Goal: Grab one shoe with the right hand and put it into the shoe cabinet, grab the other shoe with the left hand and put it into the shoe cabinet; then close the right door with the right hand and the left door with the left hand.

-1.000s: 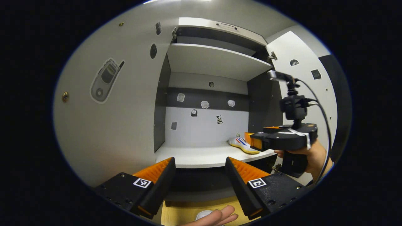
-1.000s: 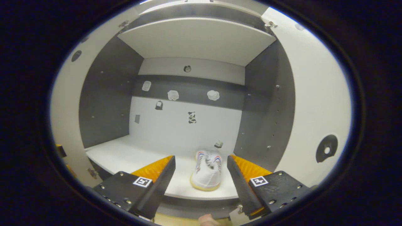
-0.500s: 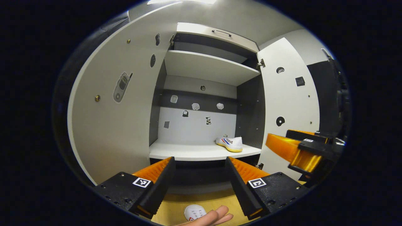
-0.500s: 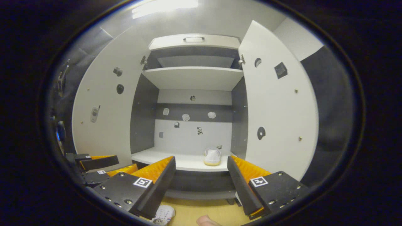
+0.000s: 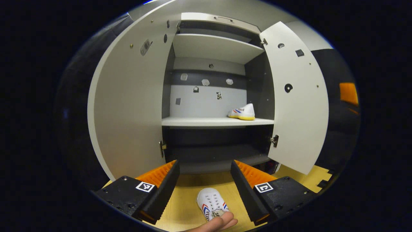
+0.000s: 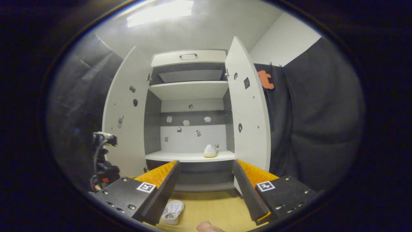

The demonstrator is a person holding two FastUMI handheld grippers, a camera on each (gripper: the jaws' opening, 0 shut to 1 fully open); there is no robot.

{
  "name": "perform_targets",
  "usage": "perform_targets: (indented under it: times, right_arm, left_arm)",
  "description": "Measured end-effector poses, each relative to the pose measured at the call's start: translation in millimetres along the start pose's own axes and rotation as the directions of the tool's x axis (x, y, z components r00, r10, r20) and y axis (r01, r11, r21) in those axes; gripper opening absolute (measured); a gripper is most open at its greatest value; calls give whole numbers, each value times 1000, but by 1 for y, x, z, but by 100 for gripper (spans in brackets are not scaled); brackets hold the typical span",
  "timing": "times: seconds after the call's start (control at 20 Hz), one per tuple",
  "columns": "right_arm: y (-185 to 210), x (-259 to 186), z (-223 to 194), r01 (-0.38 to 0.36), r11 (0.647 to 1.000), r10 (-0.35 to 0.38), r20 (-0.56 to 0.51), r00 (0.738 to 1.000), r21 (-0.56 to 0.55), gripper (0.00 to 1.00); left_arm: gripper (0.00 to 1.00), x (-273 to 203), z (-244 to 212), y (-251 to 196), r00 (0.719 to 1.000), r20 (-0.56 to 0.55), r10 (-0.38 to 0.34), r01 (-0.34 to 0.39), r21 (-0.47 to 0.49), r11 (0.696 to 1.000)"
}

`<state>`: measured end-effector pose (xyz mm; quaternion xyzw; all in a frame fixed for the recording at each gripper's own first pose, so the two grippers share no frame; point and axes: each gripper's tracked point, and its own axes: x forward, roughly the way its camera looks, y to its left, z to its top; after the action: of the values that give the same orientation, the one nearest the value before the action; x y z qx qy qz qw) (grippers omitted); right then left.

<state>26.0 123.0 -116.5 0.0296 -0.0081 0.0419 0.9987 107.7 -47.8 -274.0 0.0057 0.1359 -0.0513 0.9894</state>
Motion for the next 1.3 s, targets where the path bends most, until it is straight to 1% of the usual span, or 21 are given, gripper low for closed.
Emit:
perform_targets:
  times: [0.1, 0.2, 0.3, 0.35, 0.45, 0.6, 0.7, 0.8, 0.85, 0.9, 0.95, 1.0, 1.05, 1.1, 1.15, 1.2, 1.25, 1.3]
  right_arm:
    - [-4, -20, -2, 4, 1000, -4, 11, 1000, 22, 98]
    - [-12, -30, -2, 26, 999, -26, 22, 999, 24, 98]
    - [-20, -36, 2, 53, 998, -54, 38, 998, 14, 98]
    - [-21, -38, 3, 57, 998, -57, 42, 997, 4, 98]
    - [-21, -40, 2, 59, 998, -59, 47, 997, -7, 98]
    - [-18, -44, -3, 45, 999, -44, 40, 998, -14, 98]
    - [-16, -45, -5, 34, 999, -33, 42, 999, -16, 98]
    - [-13, -43, -4, 23, 1000, -23, 51, 998, -10, 98]
    - [-10, -42, -3, 15, 1000, -15, 52, 999, -4, 98]
    - [-7, -41, -4, 7, 1000, -6, 50, 999, -3, 98]
    - [-5, -40, -5, 4, 1000, -3, 47, 999, -3, 98]
    - [-4, -40, -6, 1, 1000, -1, 45, 999, -7, 98]
    - [0, -40, -7, -4, 1000, 4, 42, 999, -13, 98]
    - [3, -40, -9, -11, 1000, 11, 41, 999, -18, 98]
    - [7, -41, -9, -21, 1000, 21, 42, 999, -21, 98]
    - [11, -41, -10, -32, 999, 33, 42, 999, -23, 98]
    - [14, -41, -12, -43, 999, 44, 39, 998, -24, 98]
    - [16, -40, -15, -51, 998, 52, 34, 998, -25, 98]
  left_arm:
    - [97, 8, -38, 1, 999, -52, 6, -6, 4, 1000]
    - [97, 17, -83, -2, 990, -144, -2, 0, -14, 1000]
    - [98, 23, -131, -4, 968, -251, -3, -1, -16, 1000]
    - [98, 23, -152, -3, 952, -306, 4, -8, -9, 1000]
    - [98, 23, -182, -3, 922, -387, 11, -16, -11, 1000]
    - [99, 22, -205, -3, 896, -444, 7, -27, -37, 999]
    - [98, 18, -221, 2, 869, -494, 21, -27, -6, 1000]
    - [98, 24, -224, 1, 868, -496, -18, -25, -81, 996]
    - [96, 24, -229, 3, 857, -516, -14, -47, -105, 993]
    - [100, 20, -233, 2, 846, -531, -42, -33, -132, 991]
    - [100, 25, -232, 4, 854, -518, -44, -39, -150, 988]
    - [100, 26, -232, -2, 852, -519, -65, -25, -164, 986]
    - [97, 25, -230, -14, 857, -504, -109, 11, -195, 981]
    - [77, 21, -223, -16, 859, -504, -91, -1, -179, 984]
    - [57, 24, -231, -13, 854, -513, -91, 13, -155, 988]
    - [51, 26, -230, -12, 854, -512, -93, 23, -141, 990]
    - [48, 27, -229, -10, 853, -512, -95, 34, -127, 991]
    - [31, 27, -228, -10, 856, -506, -106, 49, -125, 991]
